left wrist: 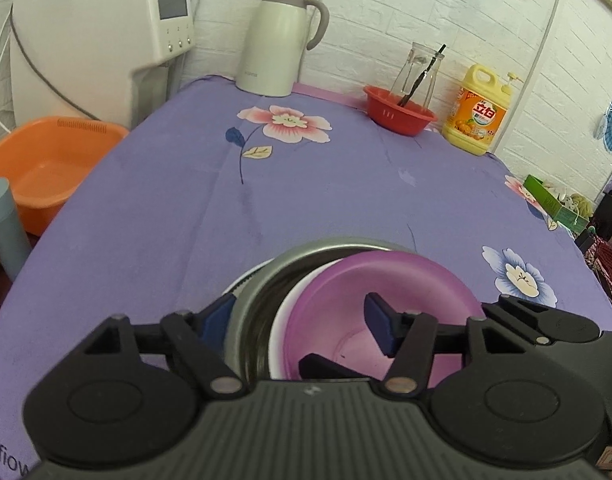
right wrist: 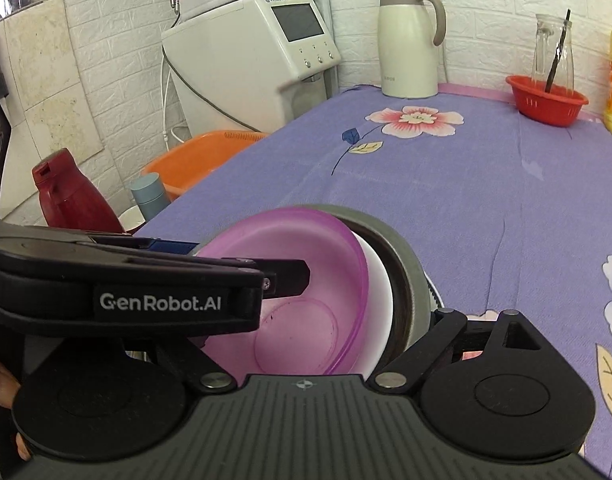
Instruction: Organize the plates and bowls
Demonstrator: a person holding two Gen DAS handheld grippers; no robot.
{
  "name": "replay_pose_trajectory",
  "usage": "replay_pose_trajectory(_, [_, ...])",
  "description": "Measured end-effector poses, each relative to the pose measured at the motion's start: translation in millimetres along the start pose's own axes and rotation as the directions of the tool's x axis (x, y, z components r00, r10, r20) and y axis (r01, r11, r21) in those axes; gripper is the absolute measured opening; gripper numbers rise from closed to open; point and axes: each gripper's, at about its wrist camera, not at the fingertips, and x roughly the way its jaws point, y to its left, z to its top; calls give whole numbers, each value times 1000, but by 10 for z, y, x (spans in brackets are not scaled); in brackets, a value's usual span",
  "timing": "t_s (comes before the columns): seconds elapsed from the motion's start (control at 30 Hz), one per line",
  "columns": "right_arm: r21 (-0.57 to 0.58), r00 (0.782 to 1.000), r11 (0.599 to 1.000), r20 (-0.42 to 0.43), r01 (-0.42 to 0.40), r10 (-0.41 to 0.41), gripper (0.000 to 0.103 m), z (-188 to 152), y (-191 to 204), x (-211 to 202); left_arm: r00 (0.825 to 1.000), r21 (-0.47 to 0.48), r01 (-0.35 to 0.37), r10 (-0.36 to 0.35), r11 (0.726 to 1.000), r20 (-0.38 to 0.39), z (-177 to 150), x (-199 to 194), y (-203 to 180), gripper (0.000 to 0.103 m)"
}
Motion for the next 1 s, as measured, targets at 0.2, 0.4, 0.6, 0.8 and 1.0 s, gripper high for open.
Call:
replay_pose_trajectory(0.2, [-52,999,998,0,35,-35,103,-2,38,49,1000,25,8,-9,1000,16,-16,2,-7,65])
replay_pose_trajectory(0.4, [-77,998,995,1,55,-55,103,14,78,70,999,20,6,-7,1000,39,36,-14,22,67])
replay_pose_trajectory(0.6, [13,995,998,81,65,-66,103,110,-152,-96,996,-18,7,-6,1000,87,95,-128,84,72])
replay_pose_trajectory(0.8, [118,987,990,131,81,-96,103,39,-360,-405,983,-81,6,10,997,186,106,-397,24,73])
replay_pose_trajectory(1.0, [227,965,956,140,186,-221,103,-207,-575,-739,974,-73,15,2,997,227,-109,-675,-278,73])
